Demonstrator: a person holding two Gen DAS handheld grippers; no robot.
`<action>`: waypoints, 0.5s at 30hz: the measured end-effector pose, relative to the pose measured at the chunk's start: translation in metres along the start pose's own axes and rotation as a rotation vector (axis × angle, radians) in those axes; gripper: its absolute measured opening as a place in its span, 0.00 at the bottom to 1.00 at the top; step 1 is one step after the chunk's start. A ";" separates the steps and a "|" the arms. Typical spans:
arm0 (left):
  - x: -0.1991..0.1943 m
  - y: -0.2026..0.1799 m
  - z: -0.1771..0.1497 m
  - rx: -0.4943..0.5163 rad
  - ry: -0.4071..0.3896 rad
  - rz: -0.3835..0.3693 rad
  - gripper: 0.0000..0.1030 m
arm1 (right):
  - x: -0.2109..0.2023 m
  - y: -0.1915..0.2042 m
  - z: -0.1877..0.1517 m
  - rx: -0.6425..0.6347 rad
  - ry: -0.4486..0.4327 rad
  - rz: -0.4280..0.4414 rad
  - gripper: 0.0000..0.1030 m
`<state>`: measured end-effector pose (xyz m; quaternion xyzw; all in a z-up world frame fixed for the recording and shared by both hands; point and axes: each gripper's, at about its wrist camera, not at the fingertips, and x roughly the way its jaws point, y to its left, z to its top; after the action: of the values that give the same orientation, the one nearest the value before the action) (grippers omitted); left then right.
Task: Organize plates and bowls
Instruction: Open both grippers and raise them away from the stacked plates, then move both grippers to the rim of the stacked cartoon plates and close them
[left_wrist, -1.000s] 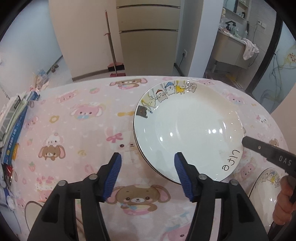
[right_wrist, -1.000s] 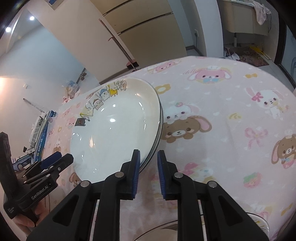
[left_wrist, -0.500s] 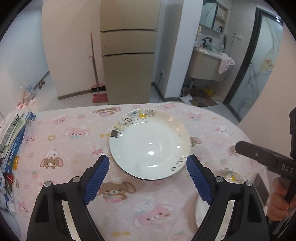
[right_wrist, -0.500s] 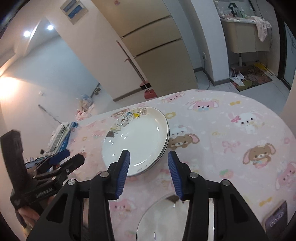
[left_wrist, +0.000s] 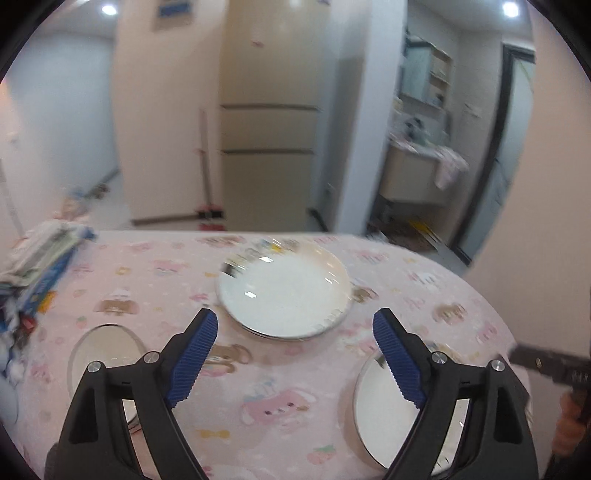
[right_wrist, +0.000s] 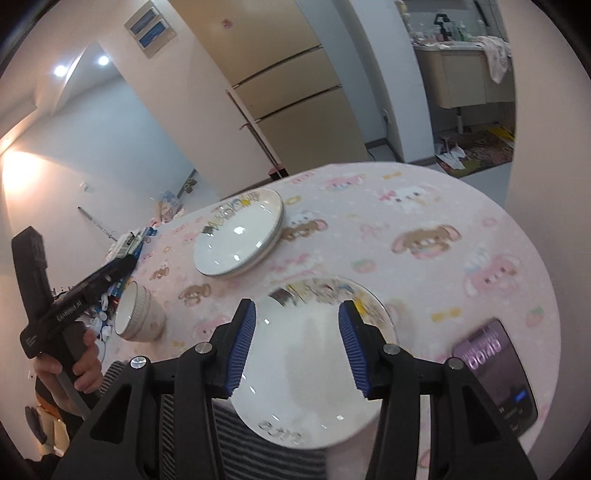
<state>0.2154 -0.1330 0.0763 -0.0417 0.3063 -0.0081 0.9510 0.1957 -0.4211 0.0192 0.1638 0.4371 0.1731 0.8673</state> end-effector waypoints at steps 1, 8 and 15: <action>-0.007 0.001 0.000 -0.003 -0.033 0.004 0.86 | 0.000 -0.006 -0.004 0.014 0.008 -0.009 0.45; -0.023 -0.004 -0.008 -0.001 -0.038 -0.091 0.98 | -0.001 -0.040 -0.030 0.074 0.039 -0.026 0.45; 0.013 -0.020 -0.039 0.003 0.125 -0.218 1.00 | 0.012 -0.058 -0.049 0.133 0.087 -0.005 0.45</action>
<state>0.2034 -0.1567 0.0384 -0.0726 0.3588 -0.1144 0.9235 0.1715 -0.4610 -0.0422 0.2121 0.4850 0.1486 0.8353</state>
